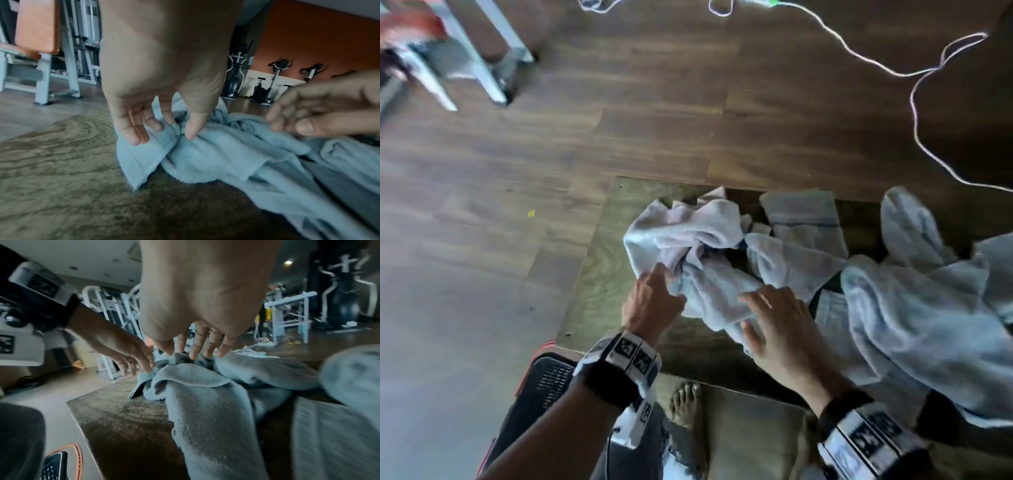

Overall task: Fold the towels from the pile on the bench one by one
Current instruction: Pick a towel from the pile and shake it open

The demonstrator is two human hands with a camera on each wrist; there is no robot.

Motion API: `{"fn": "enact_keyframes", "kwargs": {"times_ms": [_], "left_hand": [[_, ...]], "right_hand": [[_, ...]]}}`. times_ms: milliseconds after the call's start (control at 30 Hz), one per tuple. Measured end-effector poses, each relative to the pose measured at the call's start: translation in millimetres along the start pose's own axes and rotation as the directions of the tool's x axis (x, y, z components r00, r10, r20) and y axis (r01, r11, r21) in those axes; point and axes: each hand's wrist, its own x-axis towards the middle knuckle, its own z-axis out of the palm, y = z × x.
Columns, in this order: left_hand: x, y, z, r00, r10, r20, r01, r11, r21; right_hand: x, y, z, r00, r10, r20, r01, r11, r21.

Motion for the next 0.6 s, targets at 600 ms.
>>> {"fn": "enact_keyframes", "kwargs": {"times_ms": [600], "left_hand": [[-102, 32, -43, 0.914, 0.366, -0.178, -0.376, 0.926, -0.026]], "right_hand": [[-71, -18, 33, 0.987, 0.162, 0.016, -0.148, 0.936, -0.32]]}}
